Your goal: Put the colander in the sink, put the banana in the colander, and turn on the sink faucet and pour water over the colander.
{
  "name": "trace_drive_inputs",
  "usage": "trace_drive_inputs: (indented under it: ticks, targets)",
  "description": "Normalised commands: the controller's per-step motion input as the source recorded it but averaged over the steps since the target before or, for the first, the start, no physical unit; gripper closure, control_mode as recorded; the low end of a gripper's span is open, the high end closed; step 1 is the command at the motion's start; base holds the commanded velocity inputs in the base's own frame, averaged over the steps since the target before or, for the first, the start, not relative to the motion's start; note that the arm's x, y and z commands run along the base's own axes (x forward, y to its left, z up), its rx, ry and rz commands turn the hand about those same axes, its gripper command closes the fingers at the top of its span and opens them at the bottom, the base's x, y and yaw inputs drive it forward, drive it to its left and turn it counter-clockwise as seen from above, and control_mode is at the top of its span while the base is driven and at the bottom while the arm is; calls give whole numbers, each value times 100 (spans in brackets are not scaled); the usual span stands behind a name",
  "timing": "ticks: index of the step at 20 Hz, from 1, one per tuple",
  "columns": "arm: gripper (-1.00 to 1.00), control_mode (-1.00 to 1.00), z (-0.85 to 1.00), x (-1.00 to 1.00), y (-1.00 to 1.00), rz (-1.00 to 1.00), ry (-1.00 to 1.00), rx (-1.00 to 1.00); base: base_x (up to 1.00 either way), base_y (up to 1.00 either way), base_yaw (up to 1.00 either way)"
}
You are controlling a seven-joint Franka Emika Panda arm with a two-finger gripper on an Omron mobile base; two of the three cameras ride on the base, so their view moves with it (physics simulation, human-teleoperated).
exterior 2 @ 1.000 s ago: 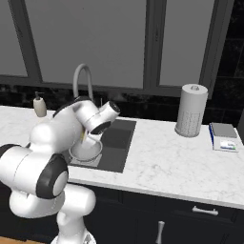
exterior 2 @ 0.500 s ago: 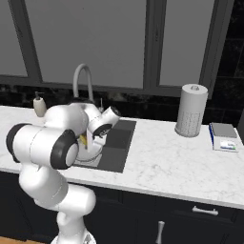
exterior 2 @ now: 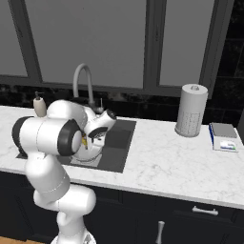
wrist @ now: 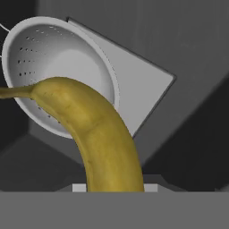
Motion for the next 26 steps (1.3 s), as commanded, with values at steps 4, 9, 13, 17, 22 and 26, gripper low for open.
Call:
trace_drive_inputs:
  ticks: [4, 9, 13, 17, 22, 26]
  targets:
    - [100, -100, -51, 0, 13, 0, -25, -3, 0, 0, 0]
    - [100, -100, -37, 30, 18, 0, -15, -1, 0, 0, 0]
    - [100, -100, -28, 54, 9, 0, -5, 0, 0, 0, 0]
    - [100, -100, -33, 47, 0, 1, 0, 0, 0, 0, 0]
    - [100, -100, -29, 49, 0, 1, 0, 0, 0, 0, 0]
    - [100, -100, -26, 49, 0, 0, 0, 0, 0, 0, 0]
